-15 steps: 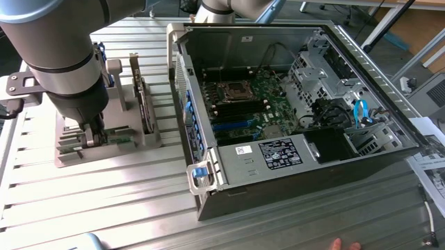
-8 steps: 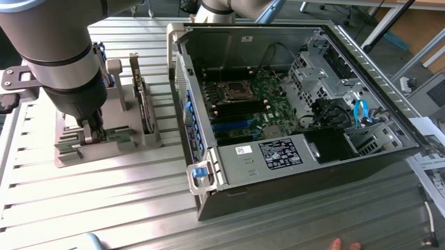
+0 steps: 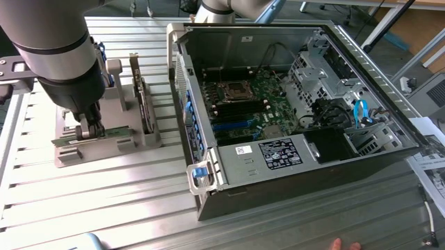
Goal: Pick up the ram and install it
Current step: 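Pick up the ram and move it above insertion slot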
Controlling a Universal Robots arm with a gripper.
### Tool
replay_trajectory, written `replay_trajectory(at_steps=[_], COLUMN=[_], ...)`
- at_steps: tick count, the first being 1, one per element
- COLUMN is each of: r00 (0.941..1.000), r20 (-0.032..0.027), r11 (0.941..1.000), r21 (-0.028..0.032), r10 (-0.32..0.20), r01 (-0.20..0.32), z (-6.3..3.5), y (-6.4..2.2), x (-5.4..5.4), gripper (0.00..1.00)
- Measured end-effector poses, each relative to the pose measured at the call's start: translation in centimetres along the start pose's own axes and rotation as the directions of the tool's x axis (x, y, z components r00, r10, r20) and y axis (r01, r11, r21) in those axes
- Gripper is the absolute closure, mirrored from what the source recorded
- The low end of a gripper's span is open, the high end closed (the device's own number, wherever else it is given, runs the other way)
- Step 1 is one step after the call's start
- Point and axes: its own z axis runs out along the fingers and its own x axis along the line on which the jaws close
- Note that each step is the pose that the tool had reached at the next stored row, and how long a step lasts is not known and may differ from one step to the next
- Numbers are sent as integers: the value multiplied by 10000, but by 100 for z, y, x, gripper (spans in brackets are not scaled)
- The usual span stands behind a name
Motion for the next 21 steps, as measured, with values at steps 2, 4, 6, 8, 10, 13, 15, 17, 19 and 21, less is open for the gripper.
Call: replay_trajectory(at_steps=[2, 4, 6, 8, 10, 13, 15, 17, 19, 21], r00=[10000, 10000, 10000, 10000, 10000, 10000, 10000, 10000, 10000, 10000], r20=[0, -1, -1, -1, 1, 0, -1, -1, -1, 0], r11=[10000, 10000, 10000, 10000, 10000, 10000, 10000, 10000, 10000, 10000], r21=[0, 0, 0, 0, 2, 1, -1, -1, 0, 0], r10=[1, 1, 1, 1, 1, 1, 1, 1, 1, 1], r01=[-1, -1, -1, -1, -1, -1, -1, -1, -1, -1], z=[-35, -71, -105, -138, -142, -142, -146, -185, -219, -256], y=[0, -1, -1, -2, -2, -2, -2, -1, -1, 0], x=[-1, -2, -3, -4, -4, -4, -4, -5, -6, -8], gripper=[88, 88, 88, 88, 88, 88, 88, 88, 88, 88])
